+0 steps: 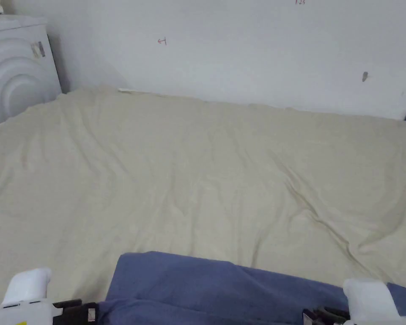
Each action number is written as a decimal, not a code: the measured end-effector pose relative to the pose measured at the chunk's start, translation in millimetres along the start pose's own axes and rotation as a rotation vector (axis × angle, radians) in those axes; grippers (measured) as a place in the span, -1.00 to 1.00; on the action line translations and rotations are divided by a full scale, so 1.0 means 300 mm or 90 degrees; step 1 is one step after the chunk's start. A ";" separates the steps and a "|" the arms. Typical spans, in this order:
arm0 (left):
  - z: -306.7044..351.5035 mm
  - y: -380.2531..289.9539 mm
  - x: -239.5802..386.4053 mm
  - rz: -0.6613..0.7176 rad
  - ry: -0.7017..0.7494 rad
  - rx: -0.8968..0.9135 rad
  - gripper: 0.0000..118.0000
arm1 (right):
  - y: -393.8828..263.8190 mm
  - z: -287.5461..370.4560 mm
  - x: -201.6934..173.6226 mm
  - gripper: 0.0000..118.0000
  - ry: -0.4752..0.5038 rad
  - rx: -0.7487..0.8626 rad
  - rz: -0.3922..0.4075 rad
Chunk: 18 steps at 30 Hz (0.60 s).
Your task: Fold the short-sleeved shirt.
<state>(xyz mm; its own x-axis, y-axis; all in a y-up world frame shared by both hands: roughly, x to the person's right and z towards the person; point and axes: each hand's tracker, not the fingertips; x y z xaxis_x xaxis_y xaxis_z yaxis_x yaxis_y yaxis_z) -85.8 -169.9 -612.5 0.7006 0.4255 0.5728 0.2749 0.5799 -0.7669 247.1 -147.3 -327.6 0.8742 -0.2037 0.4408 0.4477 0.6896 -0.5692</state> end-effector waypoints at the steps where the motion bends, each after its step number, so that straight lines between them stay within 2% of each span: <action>1: 0.010 0.006 -0.020 -0.002 -0.003 0.002 -1.00 | 0.001 -0.015 -0.020 -1.00 -0.001 -0.004 0.002; 3: 0.021 0.026 -0.032 -0.008 -0.006 0.015 -1.00 | 0.001 -0.042 -0.048 -1.00 0.003 -0.016 0.011; 6: 0.027 0.073 -0.028 -0.002 -0.062 0.039 -1.00 | 0.002 -0.064 -0.069 -1.00 0.008 -0.035 0.011; 7: 0.021 0.089 -0.024 -0.005 -0.073 0.038 -0.94 | -0.001 -0.073 -0.073 -1.00 0.007 -0.041 0.006; 8: 0.011 0.106 -0.019 -0.015 -0.078 0.039 -0.64 | 0.001 -0.077 -0.077 -1.00 0.007 -0.048 0.006; 9: 0.003 0.122 -0.004 -0.028 -0.074 0.039 0.13 | -0.002 -0.083 -0.080 -1.00 0.005 -0.053 0.005; 10: -0.020 0.137 0.005 -0.048 -0.057 0.031 0.74 | -0.006 -0.089 -0.083 -1.00 0.001 -0.059 0.003; 11: -0.046 0.149 0.015 -0.069 -0.043 0.024 1.00 | -0.007 -0.092 -0.084 -1.00 0.000 -0.064 0.003; 12: -0.045 0.172 0.024 -0.099 -0.059 0.073 0.98 | -0.007 -0.094 -0.084 -1.00 -0.001 -0.067 0.002; 15: -0.103 0.197 -0.005 -0.071 -0.065 0.011 0.98 | -0.011 -0.096 -0.081 -1.00 0.002 -0.075 -0.008; 18: -0.174 0.196 -0.035 -0.035 -0.111 -0.023 0.98 | -0.009 -0.096 -0.075 -1.00 0.001 -0.079 -0.015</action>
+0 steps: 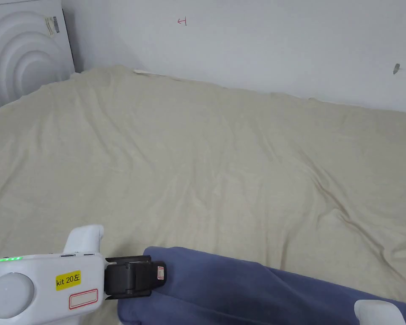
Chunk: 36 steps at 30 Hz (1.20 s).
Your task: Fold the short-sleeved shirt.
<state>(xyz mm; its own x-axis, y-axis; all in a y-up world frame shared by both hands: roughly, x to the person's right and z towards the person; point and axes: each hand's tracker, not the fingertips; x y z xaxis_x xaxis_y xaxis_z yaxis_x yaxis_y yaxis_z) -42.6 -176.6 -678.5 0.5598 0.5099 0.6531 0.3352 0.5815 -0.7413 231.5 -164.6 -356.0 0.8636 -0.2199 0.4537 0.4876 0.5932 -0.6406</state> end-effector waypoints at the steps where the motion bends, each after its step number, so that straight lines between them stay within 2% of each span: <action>1: -0.019 0.005 -0.018 0.016 -0.003 -0.011 0.98 | 0.001 0.000 0.001 -1.00 -0.002 -0.001 -0.001; 5: -0.084 0.003 -0.051 0.036 0.004 -0.036 0.98 | 0.005 -0.006 0.005 -1.00 -0.009 -0.009 0.003; 7: -0.114 -0.007 -0.056 0.054 -0.039 -0.052 0.98 | 0.008 -0.013 0.007 -1.00 -0.007 -0.014 0.001; 9: -0.143 -0.004 -0.049 0.071 -0.120 -0.069 0.98 | 0.011 -0.022 0.010 -1.00 -0.007 -0.018 -0.002; 13: -0.190 0.021 -0.059 0.089 -0.134 -0.072 0.99 | 0.011 -0.029 0.004 -1.00 -0.013 -0.024 -0.004; 16: -0.207 0.025 -0.066 0.137 -0.195 -0.057 0.98 | 0.011 -0.026 0.004 -1.00 -0.003 -0.024 -0.008; 18: -0.220 0.031 -0.034 0.109 -0.176 -0.086 0.92 | 0.012 -0.024 0.006 -1.00 0.001 -0.025 -0.005; 19: -0.212 0.035 -0.011 0.081 -0.144 -0.091 0.78 | 0.013 -0.022 0.006 -1.00 -0.004 -0.025 -0.003; 20: -0.193 0.045 0.017 0.046 -0.070 -0.076 0.47 | 0.013 -0.017 0.008 -1.00 -0.007 -0.022 0.000; 21: -0.190 0.048 0.023 0.024 -0.029 -0.079 -0.08 | 0.012 -0.011 0.010 -1.00 -0.009 -0.019 0.001; 22: -0.189 0.046 0.016 0.029 0.014 -0.078 -0.51 | 0.013 -0.006 0.013 -1.00 -0.010 -0.017 -0.001; 23: -0.201 0.038 -0.043 0.063 -0.004 -0.074 -0.70 | 0.013 -0.002 0.019 -1.00 -0.007 -0.015 -0.005; 24: -0.200 0.031 -0.066 0.113 -0.066 -0.073 -0.71 | 0.013 0.002 0.022 -1.00 -0.008 -0.013 -0.008; 25: -0.188 0.028 -0.058 0.130 -0.059 -0.067 -0.78 | 0.012 0.007 0.025 -1.00 -0.010 -0.011 -0.010; 27: -0.174 0.030 0.002 0.047 -0.015 -0.068 -0.84 | 0.011 0.019 0.034 -1.00 -0.014 -0.006 -0.008; 30: -0.145 0.049 0.076 0.010 0.016 -0.061 -0.87 | 0.007 0.040 0.067 -1.00 -0.016 0.002 -0.018; 32: -0.116 0.069 0.100 0.035 -0.053 -0.045 -0.87 | -0.001 0.053 0.100 -1.00 -0.025 0.010 -0.038; 36: -0.064 0.092 0.213 0.020 -0.067 -0.020 -0.87 | -0.020 0.080 0.172 -1.00 -0.027 0.022 -0.078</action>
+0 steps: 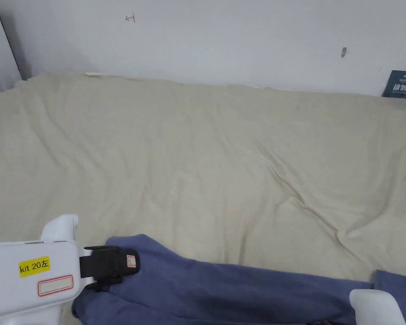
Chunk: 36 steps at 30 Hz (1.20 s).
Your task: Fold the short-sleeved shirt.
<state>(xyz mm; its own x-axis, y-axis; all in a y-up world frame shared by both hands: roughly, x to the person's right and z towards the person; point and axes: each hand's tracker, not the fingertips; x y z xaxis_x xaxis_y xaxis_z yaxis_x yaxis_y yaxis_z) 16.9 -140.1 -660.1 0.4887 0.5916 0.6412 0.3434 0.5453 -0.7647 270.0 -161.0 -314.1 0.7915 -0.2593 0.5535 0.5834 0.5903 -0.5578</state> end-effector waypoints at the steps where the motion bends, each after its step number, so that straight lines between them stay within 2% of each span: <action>1: -0.003 0.001 0.036 -0.009 -0.003 0.002 -0.87 | -0.002 0.007 0.019 -1.00 0.000 0.004 -0.006; 8: -0.164 -0.029 0.338 -0.058 -0.025 -0.032 -0.87 | 0.000 0.067 0.162 -1.00 -0.006 0.040 -0.084; 11: -0.318 -0.050 0.444 -0.055 -0.060 -0.093 -0.87 | -0.001 0.111 0.211 -1.00 0.000 0.064 -0.093; 14: -0.464 -0.080 0.561 -0.095 -0.080 -0.145 -0.87 | -0.008 0.153 0.255 -1.00 -0.005 0.086 -0.098; 16: -0.547 -0.107 0.629 -0.131 -0.052 -0.163 -0.87 | -0.013 0.174 0.289 -1.00 -0.011 0.096 -0.111; 18: -0.620 -0.126 0.673 -0.186 -0.043 -0.200 -0.87 | -0.019 0.187 0.323 -1.00 -0.018 0.104 -0.135; 20: -0.676 -0.156 0.707 -0.201 -0.042 -0.228 -0.87 | -0.026 0.194 0.353 -1.00 -0.025 0.109 -0.151; 26: -0.709 -0.181 0.714 -0.198 -0.073 -0.258 -0.82 | -0.037 0.184 0.385 -1.00 -0.038 0.105 -0.177; 27: -0.697 -0.177 0.712 -0.198 -0.071 -0.260 -0.53 | -0.037 0.182 0.383 -1.00 -0.038 0.104 -0.176; 29: -0.659 -0.166 0.700 -0.187 -0.103 -0.236 0.52 | -0.036 0.173 0.374 -1.00 -0.040 0.099 -0.173; 30: -0.638 -0.159 0.698 -0.189 -0.104 -0.232 0.98 | -0.036 0.169 0.371 -1.00 -0.040 0.097 -0.173; 32: -0.564 -0.125 0.687 -0.187 -0.143 -0.154 1.00 | -0.035 0.165 0.362 -1.00 -0.034 0.095 -0.174; 36: -0.417 -0.025 0.630 -0.168 -0.165 -0.109 1.00 | -0.033 0.162 0.336 -1.00 -0.030 0.093 -0.159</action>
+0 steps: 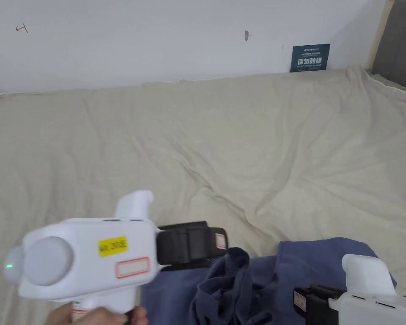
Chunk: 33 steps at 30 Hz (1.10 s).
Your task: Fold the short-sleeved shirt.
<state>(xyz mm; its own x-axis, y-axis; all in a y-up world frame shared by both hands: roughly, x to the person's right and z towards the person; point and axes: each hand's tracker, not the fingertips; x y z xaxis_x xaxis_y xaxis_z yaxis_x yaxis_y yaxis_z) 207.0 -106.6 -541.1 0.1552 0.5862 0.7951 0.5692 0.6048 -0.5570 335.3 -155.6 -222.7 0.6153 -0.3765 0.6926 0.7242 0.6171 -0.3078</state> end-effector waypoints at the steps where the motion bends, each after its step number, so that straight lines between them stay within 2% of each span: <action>1: 0.036 0.007 -0.018 0.011 0.011 0.017 1.00 | 0.000 0.000 -0.005 -1.00 0.000 0.000 0.002; 5: 0.105 -0.001 -0.091 0.009 0.092 -0.005 0.99 | -0.001 0.005 -0.013 -1.00 0.010 0.006 0.002; 6: 0.114 -0.014 -0.103 0.016 0.114 -0.009 0.82 | -0.002 0.009 -0.012 -1.00 0.011 0.008 0.003; 7: 0.124 -0.027 -0.093 0.013 0.126 0.002 0.47 | -0.004 0.013 -0.013 -1.00 0.012 0.009 0.006; 8: 0.124 -0.039 -0.096 0.008 0.127 0.008 0.00 | -0.006 0.018 -0.013 -1.00 0.010 0.010 0.008; 9: 0.115 -0.048 -0.102 0.015 0.127 0.009 -0.57 | -0.007 0.020 -0.012 -1.00 0.008 0.010 0.009; 10: 0.095 -0.056 -0.110 0.019 0.128 -0.002 -0.74 | -0.009 0.021 -0.009 -1.00 0.006 0.011 0.009; 11: 0.079 -0.064 -0.097 0.017 0.129 -0.024 -0.75 | -0.010 0.022 -0.005 -1.00 0.005 0.011 0.007; 13: 0.025 -0.088 -0.084 -0.010 0.138 -0.056 -0.96 | -0.015 0.026 0.001 -1.00 0.001 0.012 0.000; 17: -0.067 -0.113 -0.032 -0.010 0.109 -0.091 -1.00 | -0.021 0.036 0.014 -1.00 0.000 0.013 -0.005; 18: -0.088 -0.121 -0.013 -0.037 0.099 -0.108 -1.00 | -0.022 0.037 0.016 -1.00 -0.002 0.013 -0.004; 24: -0.180 -0.136 -0.008 -0.037 0.148 -0.137 -1.00 | -0.027 0.049 0.047 -1.00 -0.005 0.017 -0.016; 27: -0.201 -0.151 0.012 -0.012 0.119 -0.157 -1.00 | -0.030 0.049 0.066 -1.00 -0.007 0.018 -0.019; 33: -0.332 -0.201 0.111 -0.029 0.053 -0.211 -1.00 | -0.037 0.041 0.097 -1.00 -0.002 0.016 -0.042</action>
<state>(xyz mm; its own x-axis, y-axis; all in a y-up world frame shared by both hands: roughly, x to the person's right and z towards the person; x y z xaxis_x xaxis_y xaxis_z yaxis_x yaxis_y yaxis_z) 258.4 -177.4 -457.1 0.1815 0.5087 0.8416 0.8058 0.4136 -0.4238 341.4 -165.0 -191.1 0.5653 -0.4151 0.7129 0.7551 0.6082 -0.2447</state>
